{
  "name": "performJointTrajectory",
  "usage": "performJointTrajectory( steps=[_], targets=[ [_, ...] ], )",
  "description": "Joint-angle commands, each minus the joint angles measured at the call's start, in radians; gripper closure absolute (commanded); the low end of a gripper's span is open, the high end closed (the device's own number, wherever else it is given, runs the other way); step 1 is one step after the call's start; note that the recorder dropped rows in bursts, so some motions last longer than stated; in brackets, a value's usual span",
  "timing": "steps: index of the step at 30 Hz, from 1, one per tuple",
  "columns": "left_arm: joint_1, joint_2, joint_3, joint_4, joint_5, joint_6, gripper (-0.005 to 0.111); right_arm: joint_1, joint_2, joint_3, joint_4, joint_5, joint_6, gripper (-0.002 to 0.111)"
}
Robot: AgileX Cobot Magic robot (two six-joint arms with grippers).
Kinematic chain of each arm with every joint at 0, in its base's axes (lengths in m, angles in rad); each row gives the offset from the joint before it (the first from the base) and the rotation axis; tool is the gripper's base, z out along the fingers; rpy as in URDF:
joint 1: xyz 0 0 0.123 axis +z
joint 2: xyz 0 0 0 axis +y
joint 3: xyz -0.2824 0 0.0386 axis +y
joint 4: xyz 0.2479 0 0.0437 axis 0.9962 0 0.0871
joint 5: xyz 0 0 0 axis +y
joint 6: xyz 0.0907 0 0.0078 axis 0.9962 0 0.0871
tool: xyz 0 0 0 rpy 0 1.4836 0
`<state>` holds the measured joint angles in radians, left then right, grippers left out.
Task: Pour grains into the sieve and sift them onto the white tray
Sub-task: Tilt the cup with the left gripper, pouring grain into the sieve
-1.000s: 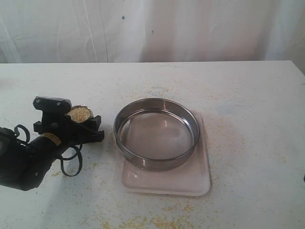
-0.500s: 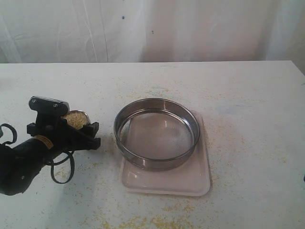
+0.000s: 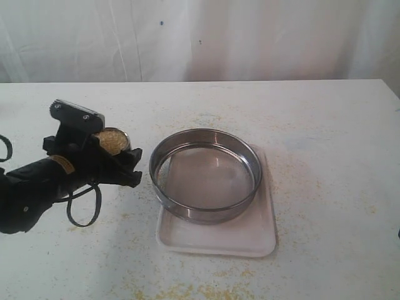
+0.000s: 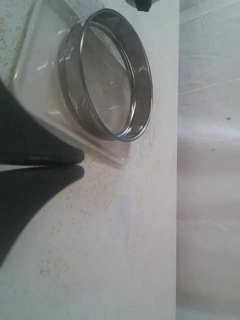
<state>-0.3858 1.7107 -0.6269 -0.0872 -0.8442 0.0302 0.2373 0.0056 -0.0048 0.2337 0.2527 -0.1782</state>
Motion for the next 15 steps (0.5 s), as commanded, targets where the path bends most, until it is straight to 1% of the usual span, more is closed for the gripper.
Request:
performJointTrajectory(
  steps=[1, 3, 7, 10, 15],
  targets=[
    [-0.051, -0.037, -0.082, -0.014, 0.087, 0.089, 0.107, -0.007, -0.006, 0.005, -0.004, -0.007, 0.006, 0.108],
    [-0.073, -0.037, -0.122, -0.032, 0.143, 0.133, 0.107, -0.007, -0.006, 0.005, -0.004, -0.007, 0.006, 0.108],
    [-0.12, -0.037, -0.224, -0.087, 0.341, 0.316, 0.107, -0.007, -0.006, 0.005, -0.004, -0.007, 0.006, 0.108],
    [-0.148, -0.037, -0.283, -0.119, 0.422, 0.425, 0.107, -0.007, -0.006, 0.005, -0.004, -0.007, 0.006, 0.108],
    [-0.175, -0.028, -0.384, -0.143, 0.565, 0.586, 0.107, -0.007, -0.006, 0.005, -0.004, -0.007, 0.006, 0.108]
  ],
)
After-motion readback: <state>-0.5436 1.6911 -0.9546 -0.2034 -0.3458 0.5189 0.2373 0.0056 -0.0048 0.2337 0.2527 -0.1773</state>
